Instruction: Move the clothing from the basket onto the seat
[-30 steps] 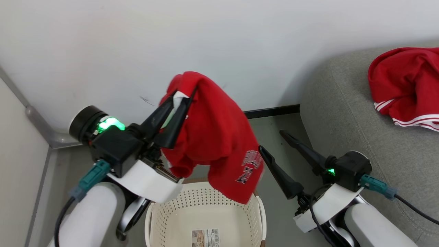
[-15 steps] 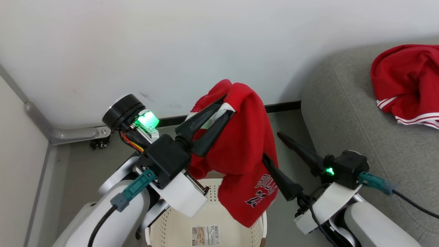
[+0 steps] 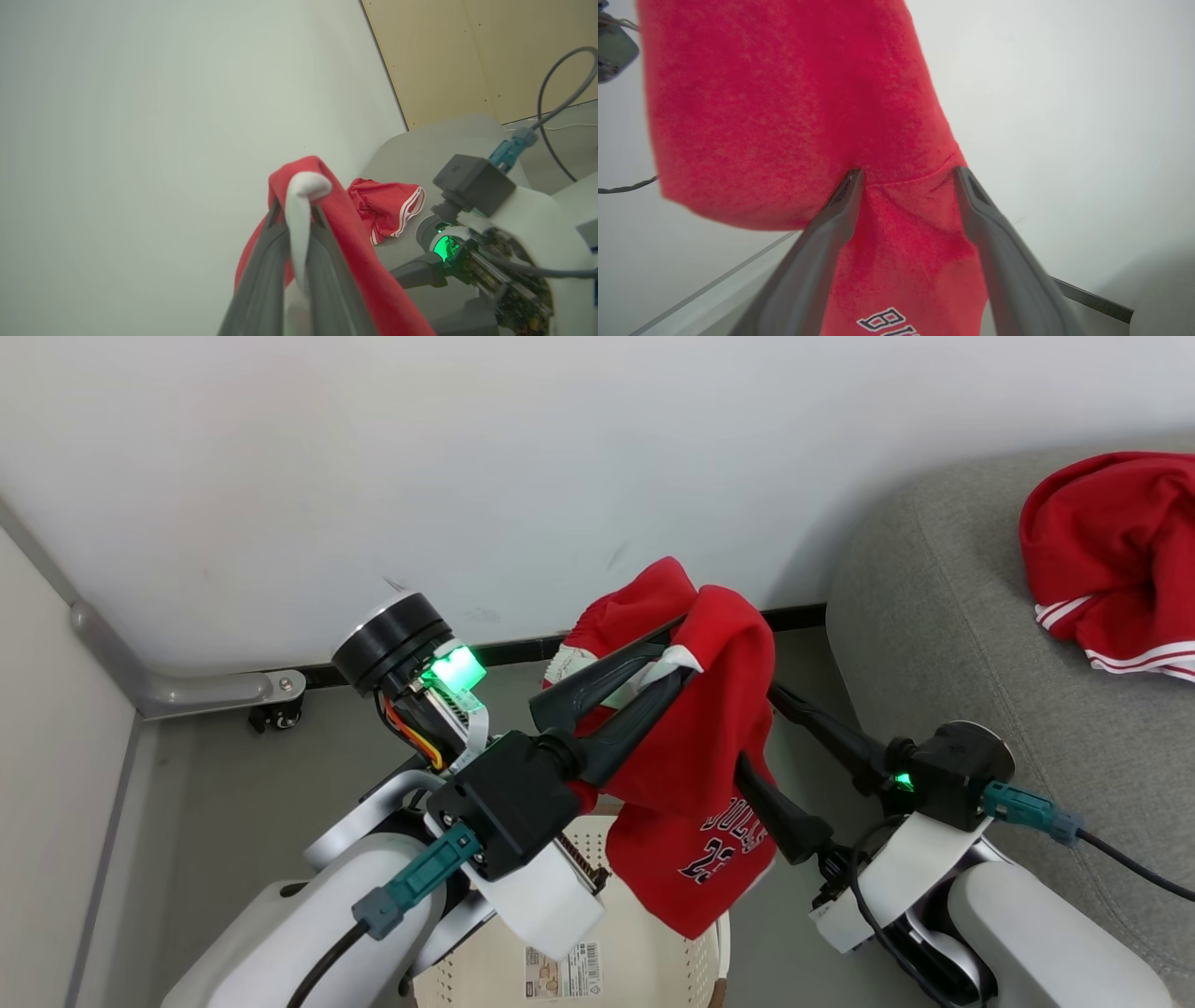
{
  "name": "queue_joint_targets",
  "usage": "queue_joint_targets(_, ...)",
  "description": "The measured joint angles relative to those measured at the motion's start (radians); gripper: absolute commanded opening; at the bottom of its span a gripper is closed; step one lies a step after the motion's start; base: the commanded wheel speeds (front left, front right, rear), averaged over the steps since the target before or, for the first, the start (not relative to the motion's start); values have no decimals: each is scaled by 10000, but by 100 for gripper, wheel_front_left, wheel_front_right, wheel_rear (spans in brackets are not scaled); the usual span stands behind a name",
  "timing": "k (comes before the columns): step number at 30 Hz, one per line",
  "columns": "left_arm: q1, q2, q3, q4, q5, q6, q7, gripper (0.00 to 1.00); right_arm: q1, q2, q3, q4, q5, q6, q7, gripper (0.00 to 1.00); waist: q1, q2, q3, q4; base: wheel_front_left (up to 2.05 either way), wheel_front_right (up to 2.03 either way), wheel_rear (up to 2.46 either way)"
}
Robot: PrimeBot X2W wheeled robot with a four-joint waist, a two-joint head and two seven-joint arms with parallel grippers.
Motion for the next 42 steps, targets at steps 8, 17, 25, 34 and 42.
queue_joint_targets(8,-65,77,-251,88,-81,-73,-6,0,-88,-107,222,-71,0,0,0,0,0,0,67,55,0,0,0)
queue_joint_targets(17,-58,115,-182,395,-497,-73,128,47,-94,-151,-42,-188,4,0,2,0,0,0,132,55,0,0,0)
queue_joint_targets(25,284,153,21,809,-951,-17,443,100,-88,-290,-453,-142,0,0,0,0,0,0,224,29,0,0,0)
queue_joint_targets(34,620,209,301,1018,-1150,194,568,100,-84,-353,-989,-157,-19,0,2,0,0,0,337,-7,0,0,0)
queue_joint_targets(42,689,268,380,1047,-1241,280,566,100,-44,-412,-1572,-182,-111,0,2,0,0,0,402,-62,0,0,0)
